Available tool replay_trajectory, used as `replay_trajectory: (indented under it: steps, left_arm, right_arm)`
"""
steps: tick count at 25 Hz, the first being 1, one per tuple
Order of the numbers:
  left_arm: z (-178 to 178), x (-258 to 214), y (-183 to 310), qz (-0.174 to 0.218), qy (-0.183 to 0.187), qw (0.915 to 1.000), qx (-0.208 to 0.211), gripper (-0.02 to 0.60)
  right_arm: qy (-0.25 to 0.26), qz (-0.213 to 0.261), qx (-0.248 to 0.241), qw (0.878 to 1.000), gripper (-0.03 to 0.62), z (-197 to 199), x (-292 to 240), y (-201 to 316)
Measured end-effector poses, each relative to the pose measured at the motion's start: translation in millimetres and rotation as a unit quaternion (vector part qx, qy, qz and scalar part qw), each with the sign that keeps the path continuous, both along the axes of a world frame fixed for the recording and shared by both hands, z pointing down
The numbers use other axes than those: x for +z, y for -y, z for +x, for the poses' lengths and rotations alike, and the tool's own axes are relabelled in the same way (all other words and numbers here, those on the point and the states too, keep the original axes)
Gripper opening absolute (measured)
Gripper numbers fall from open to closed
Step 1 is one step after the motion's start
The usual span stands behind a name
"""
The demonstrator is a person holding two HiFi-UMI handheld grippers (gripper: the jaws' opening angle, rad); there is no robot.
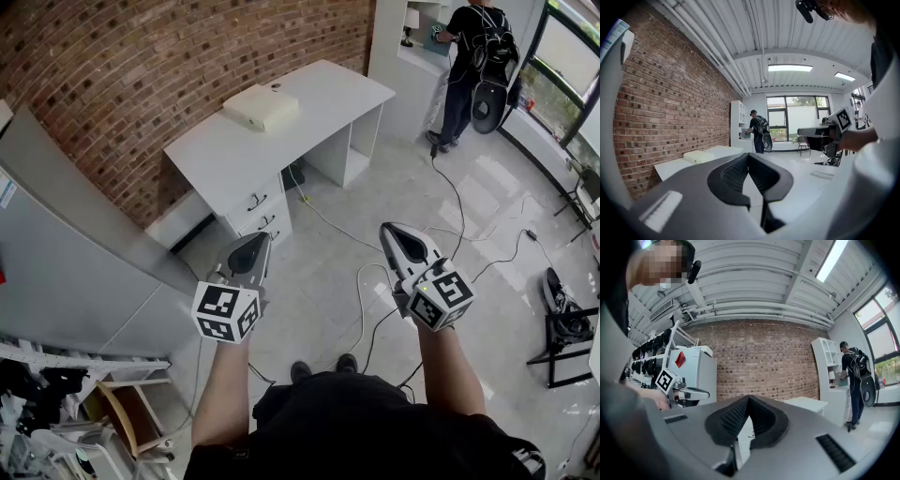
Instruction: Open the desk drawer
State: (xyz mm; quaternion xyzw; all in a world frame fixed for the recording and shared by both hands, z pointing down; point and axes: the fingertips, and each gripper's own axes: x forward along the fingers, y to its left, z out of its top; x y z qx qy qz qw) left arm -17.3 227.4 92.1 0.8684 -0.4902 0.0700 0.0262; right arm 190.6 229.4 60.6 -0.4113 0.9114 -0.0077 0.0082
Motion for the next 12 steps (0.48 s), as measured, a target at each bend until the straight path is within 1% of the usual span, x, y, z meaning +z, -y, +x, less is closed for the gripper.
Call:
replay_trajectory:
  steps: [6, 12]
  left_arm:
    - [3, 4, -4, -0.011, -0.002, 0.9999, -0.006, 0.012]
    - [5, 3, -5, -0.013, -0.004, 0.9998, -0.014, 0.012]
  right_arm:
    - [-0.003, -0.002, 0.002, 1.0, 0.012, 7, 0, -8]
    - [-0.009, -0.005, 0.0, 1.0, 0.011, 12, 3, -10]
